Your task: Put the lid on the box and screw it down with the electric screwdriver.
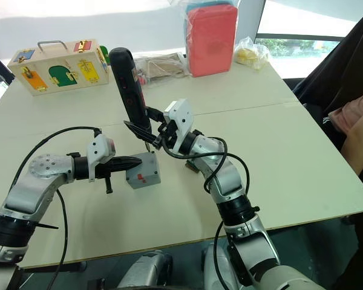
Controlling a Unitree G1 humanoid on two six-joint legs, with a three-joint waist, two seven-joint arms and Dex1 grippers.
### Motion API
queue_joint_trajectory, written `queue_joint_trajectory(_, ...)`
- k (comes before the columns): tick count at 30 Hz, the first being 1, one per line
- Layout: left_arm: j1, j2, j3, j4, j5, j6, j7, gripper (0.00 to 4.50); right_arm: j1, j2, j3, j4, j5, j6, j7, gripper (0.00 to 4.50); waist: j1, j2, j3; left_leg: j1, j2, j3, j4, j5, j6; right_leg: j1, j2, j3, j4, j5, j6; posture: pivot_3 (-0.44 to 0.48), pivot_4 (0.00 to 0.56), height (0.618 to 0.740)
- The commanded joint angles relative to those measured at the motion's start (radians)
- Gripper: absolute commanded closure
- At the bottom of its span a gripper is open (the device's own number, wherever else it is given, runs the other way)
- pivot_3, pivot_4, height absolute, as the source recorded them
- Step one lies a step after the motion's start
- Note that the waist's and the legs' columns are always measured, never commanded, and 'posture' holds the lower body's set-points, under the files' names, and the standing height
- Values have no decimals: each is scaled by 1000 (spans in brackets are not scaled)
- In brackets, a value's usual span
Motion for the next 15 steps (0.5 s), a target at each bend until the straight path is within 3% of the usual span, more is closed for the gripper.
queue_joint_trajectory(1,15,11,-17,17,26,9,-9,4500,-13,25,0,-5,-9,-62,-6,2588,0,0,0,0,0,0,0,0,0,0,0,0,0,0,0,0,150,740)
queue_joint_trajectory(15,17,12,-18,8,27,16,-11,4500,-13,31,2,67,-34,-125,3,2588,0,0,0,0,0,0,0,0,0,0,0,0,0,0,0,0,150,740)
